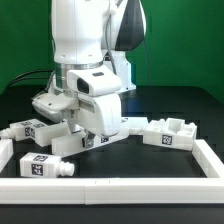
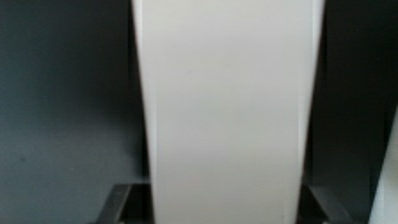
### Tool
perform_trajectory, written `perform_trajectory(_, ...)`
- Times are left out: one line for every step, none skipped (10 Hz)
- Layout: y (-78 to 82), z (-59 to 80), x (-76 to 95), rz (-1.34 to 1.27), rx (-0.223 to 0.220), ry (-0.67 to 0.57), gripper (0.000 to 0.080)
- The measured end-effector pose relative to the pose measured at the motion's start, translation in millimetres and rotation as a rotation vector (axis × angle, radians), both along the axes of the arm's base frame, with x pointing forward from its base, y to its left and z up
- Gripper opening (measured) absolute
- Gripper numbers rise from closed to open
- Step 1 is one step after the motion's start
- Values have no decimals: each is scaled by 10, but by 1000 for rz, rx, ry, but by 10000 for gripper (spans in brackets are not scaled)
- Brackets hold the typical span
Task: Assemble chair
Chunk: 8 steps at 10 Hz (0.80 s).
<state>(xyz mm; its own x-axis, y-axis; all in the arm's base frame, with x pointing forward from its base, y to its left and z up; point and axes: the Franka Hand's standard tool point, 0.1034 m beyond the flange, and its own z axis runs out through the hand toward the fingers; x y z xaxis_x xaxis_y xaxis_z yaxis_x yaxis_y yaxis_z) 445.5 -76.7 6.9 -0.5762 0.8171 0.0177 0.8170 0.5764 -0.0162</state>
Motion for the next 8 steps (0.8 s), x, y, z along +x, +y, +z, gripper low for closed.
perform_trajectory(1,-1,-1,1,-2,1,284)
perform_trajectory(-3,-2,-4,-6,-2,2,356)
perform_trajectory(9,24,9,-27,-5,1,531)
perform_trajectory(41,140,71,-45,-13,-17,531)
perform_trajectory(78,244,97,-63,-20,-34,632)
perform_trajectory(184,346,99,-100,-28,-39,632)
perform_trajectory(358,430,73,-99,-30,-48,646)
perform_trajectory(526,499,43,-80,-26,-56,646)
